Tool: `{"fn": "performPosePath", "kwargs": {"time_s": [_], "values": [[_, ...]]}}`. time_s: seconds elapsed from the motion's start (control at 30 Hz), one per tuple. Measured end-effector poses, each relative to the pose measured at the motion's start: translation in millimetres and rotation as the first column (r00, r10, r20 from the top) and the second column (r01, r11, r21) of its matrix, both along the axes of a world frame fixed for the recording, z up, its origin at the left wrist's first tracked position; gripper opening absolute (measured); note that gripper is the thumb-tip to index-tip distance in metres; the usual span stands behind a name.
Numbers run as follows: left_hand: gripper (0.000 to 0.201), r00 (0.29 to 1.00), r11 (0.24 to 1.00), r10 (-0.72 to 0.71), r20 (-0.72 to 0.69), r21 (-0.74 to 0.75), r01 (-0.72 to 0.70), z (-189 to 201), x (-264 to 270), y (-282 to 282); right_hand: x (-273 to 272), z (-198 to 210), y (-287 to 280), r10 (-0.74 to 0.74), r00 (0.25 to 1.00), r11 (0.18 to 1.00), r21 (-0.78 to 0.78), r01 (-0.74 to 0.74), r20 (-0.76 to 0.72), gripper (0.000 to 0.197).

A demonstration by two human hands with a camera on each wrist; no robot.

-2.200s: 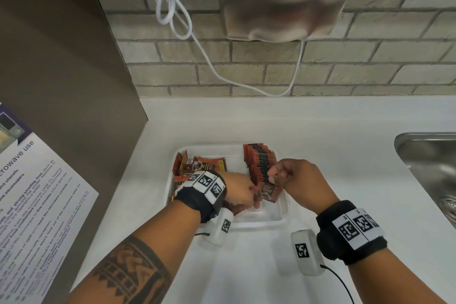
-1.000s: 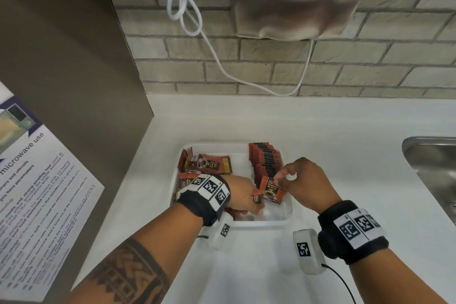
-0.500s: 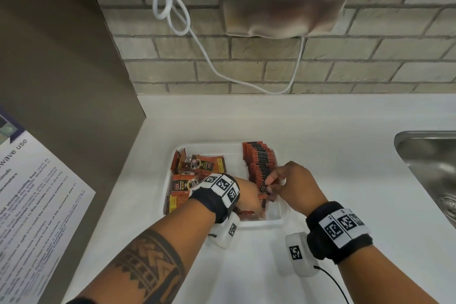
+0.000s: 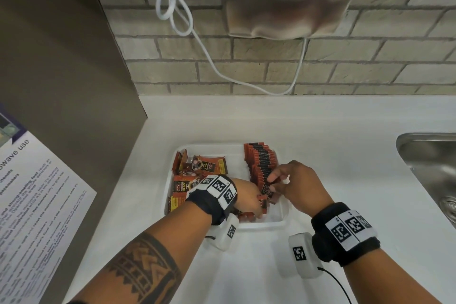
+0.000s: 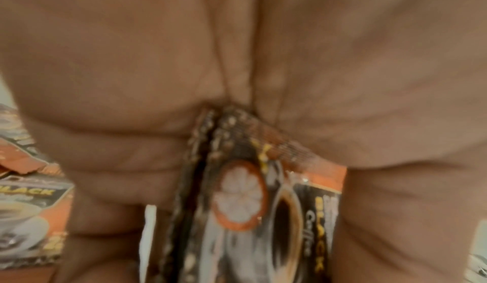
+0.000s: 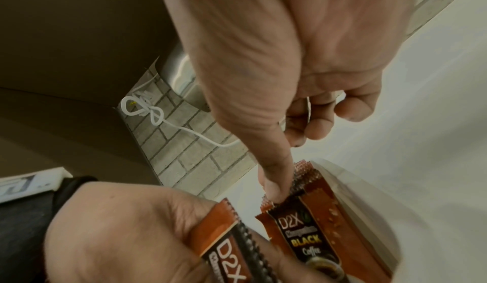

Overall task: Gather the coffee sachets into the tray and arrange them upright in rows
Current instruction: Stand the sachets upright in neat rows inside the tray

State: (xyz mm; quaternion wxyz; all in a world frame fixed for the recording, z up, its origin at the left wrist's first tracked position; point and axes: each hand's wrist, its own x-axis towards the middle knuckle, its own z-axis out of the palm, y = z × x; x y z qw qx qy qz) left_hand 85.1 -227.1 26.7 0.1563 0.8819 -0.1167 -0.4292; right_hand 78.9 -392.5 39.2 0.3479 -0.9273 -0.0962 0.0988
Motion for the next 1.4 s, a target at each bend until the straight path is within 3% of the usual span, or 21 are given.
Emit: {"fn": "performPosePath", "kwargs": {"time_s": [0.1,0.2,0.3,0.47,0.57,0.7,0.9,1.0,1.07,1.23,1.4], "values": [[0.025,1.000,0.997,0.021,-0.002,-0.073,-0.021,0.1,1.9,15.3,1.4,-1.9,-3.6,-0.025,0.997,0.999,0.028,0.023,0.068,0.012],[0.028,0.992,0.955,0.123,0.022,-0.274,-0.112,-1.9,4.7,31.6,-0.7,0.6,-3.0,-0.015,0.998,0.991,0.133,0.007,0.060,0.008],[0.040,0.973,0.885,0.225,0.058,-0.430,-0.179,-3.5,5.1,40.5,-6.1,4.5,4.1,0.025,1.000,0.963,0.270,-0.019,-0.018,0.011],[0.048,0.928,0.726,0.373,-0.013,-0.619,-0.301,-3.0,-1.5,42.3,-1.3,3.7,8.7,0.019,1.000,0.945,0.328,-0.013,-0.016,0.019],[0.036,0.926,0.662,0.366,-0.091,-0.675,-0.327,-2.1,-4.6,47.2,3.3,5.4,6.3,-0.006,1.000,0.928,0.371,0.008,-0.006,0.012],[0.029,0.927,0.691,0.374,-0.041,-0.655,-0.308,-2.1,-4.0,55.7,5.1,7.9,6.5,-0.021,1.000,0.926,0.376,0.025,-0.016,0.006],[0.020,0.914,0.660,0.404,0.025,-0.701,-0.272,-3.5,-5.0,53.1,1.8,9.4,6.9,-0.053,0.997,0.932,0.361,0.032,0.049,0.007],[0.015,0.911,0.685,0.409,0.060,-0.679,-0.263,-4.9,-4.4,56.6,0.9,9.9,6.1,-0.070,0.995,0.926,0.377,0.041,0.064,0.007],[0.024,0.912,0.745,0.395,0.109,-0.620,-0.248,-6.4,-3.0,62.8,-1.2,11.1,4.7,-0.082,0.992,0.935,0.353,0.043,0.094,0.008],[0.034,0.952,0.960,0.211,0.222,-0.232,-0.159,-0.2,-2.4,73.8,-5.8,8.7,-0.4,-0.030,0.990,0.991,0.133,0.011,0.140,0.017],[0.043,0.987,0.994,0.104,0.124,-0.046,-0.099,7.5,-4.0,57.2,-9.2,5.9,5.0,0.018,0.989,1.000,-0.021,-0.016,0.147,0.012]]}}
